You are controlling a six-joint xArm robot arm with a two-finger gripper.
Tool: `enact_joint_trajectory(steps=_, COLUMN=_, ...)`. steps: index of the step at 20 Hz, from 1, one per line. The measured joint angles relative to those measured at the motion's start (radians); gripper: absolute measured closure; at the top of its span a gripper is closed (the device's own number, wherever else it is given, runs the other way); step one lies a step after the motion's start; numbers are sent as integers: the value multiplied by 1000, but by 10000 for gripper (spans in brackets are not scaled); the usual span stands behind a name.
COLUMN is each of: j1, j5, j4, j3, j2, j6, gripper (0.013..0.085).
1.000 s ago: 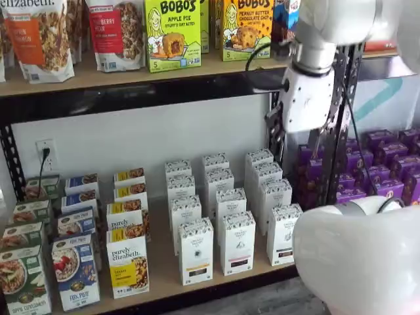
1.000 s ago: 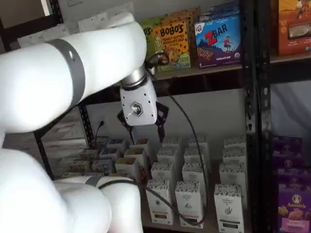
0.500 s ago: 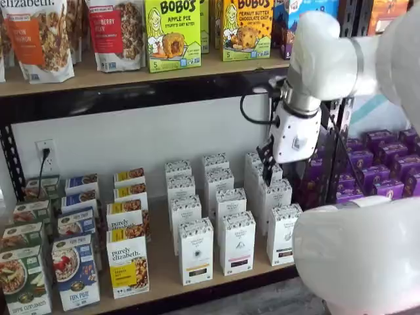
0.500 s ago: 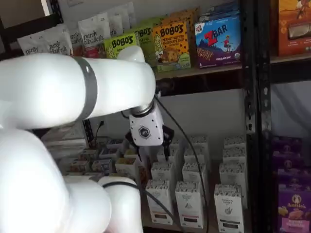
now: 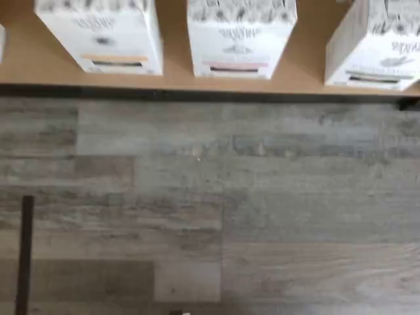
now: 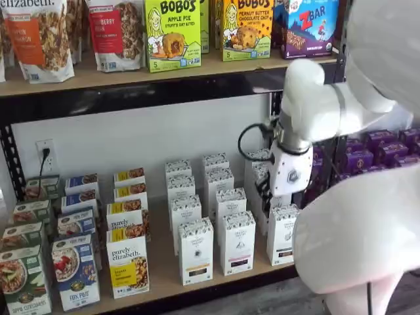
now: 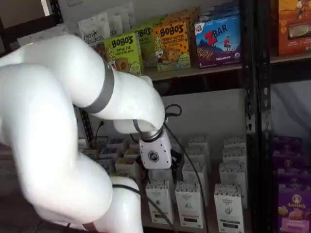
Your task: Pick up the white box with a green strip in the middle, on the bottom shelf, the sixth box from the left
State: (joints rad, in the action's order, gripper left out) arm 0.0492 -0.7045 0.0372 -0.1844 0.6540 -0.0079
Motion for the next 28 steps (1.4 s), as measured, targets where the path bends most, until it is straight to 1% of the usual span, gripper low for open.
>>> enact_joint_trajectory(steps=1, j1=-2, j5=28, j4=13, j3=3, j2=-34, j6=13, gripper=130)
enact_joint_trajectory(steps=2, j1=-5, j5=77, j4=28, j3=10, j2=-81, j6=28, gripper=130)
enact_joint_trajectory(steps=5, j1=-4, j5=275, j4=83, j3=24, j2=-246, j6=82, gripper=130)
enact_joint_trajectory(steps=6, j1=0, j5=321, j4=105, j3=21, j2=-294, j6=100, gripper=130)
enact_joint_trajectory(steps=8, j1=18, j5=427, j4=163, j3=1, j2=-414, j6=141, gripper=130)
enact_joint_trajectory(steps=10, j1=43, j5=520, j4=216, j3=-30, j2=-527, j6=172, gripper=130)
enact_joint_trajectory(steps=12, j1=74, j5=581, j4=279, j3=-62, j2=-611, j6=206, gripper=130)
enact_joint_trajectory(steps=14, j1=117, j5=615, j4=378, j3=-102, j2=-681, j6=263, gripper=130)
enact_joint_trajectory(steps=16, j1=171, j5=647, j4=480, j3=-155, j2=-761, j6=312, gripper=130)
enact_joint_trajectory(steps=17, j1=199, j5=655, j4=540, j3=-184, j2=-798, j6=345, gripper=130)
enact_joint_trajectory(steps=18, j1=220, j5=660, j4=588, j3=-210, j2=-828, j6=372, gripper=130)
enact_joint_trajectory(steps=20, j1=262, j5=666, j4=682, j3=-269, j2=-896, j6=423, gripper=130)
enact_joint_trajectory(steps=21, j1=280, j5=670, j4=707, j3=-298, j2=-931, j6=431, gripper=130)
enact_joint_trajectory(steps=22, j1=292, j5=675, j4=715, j3=-324, j2=-962, j6=425, gripper=130)
enact_joint_trajectory(steps=24, j1=301, j5=683, j4=652, j3=-361, j2=-1010, j6=352, gripper=130)
enact_joint_trajectory(steps=26, j1=299, j5=684, j4=541, j3=-394, j2=-1052, j6=241, gripper=130)
enact_joint_trajectory(steps=28, j1=299, j5=684, j4=472, j3=-422, j2=-1083, j6=173, gripper=130)
